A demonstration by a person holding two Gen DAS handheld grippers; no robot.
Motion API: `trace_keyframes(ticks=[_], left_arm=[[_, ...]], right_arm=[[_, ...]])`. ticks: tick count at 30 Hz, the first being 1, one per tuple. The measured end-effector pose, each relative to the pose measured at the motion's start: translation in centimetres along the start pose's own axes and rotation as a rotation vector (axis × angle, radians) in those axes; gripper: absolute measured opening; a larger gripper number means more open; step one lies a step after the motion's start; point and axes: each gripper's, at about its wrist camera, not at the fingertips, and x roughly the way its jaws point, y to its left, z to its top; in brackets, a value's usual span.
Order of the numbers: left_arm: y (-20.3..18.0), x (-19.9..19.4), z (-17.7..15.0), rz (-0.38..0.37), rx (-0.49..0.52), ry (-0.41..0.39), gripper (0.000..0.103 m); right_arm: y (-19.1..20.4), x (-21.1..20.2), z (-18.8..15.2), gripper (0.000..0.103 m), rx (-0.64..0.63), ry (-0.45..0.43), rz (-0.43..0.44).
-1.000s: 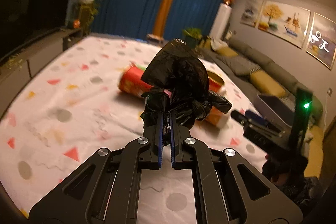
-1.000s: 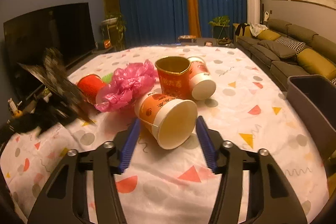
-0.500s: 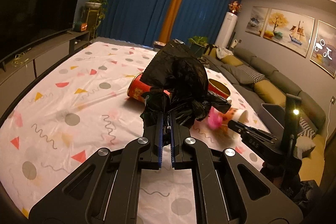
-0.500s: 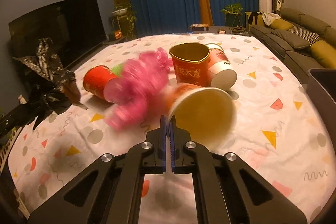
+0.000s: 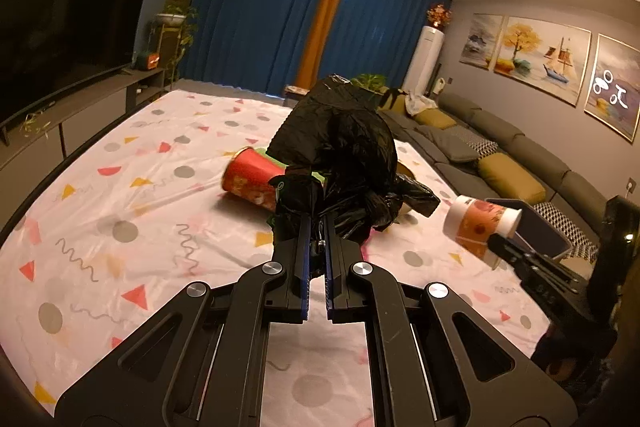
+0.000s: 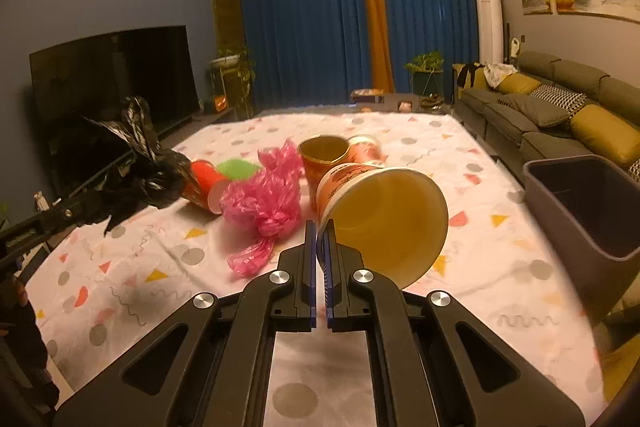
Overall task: Collect trash
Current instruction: 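Grasp the orange paper cup by its rim with the right tool while the left tool lifts the black bag, then carry the black bag and orange cup with both tools over the grey bin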
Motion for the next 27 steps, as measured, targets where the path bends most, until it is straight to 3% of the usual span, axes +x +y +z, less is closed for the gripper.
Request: trace_keyframes(ticks=[15, 23, 27], left_arm=[[-6.2, 0.8, 0.0, -0.053, 0.099, 0.004, 0.005], [-13.1, 3.7, 0.8, -0.163, 0.192, 0.004, 0.005], [-17.8, 5.8, 1.4, -0.239, 0.247, -0.001, 0.005]], right_arm=[[-3.7, -5.3, 0.9, 0.004, 0.023, -0.095, -0.052], [-7.7, -7.1, 1.9, 0.004, 0.035, -0.140, -0.148], [-11.5, -7.9, 2.6, 0.004, 0.082, -0.161, -0.235]])
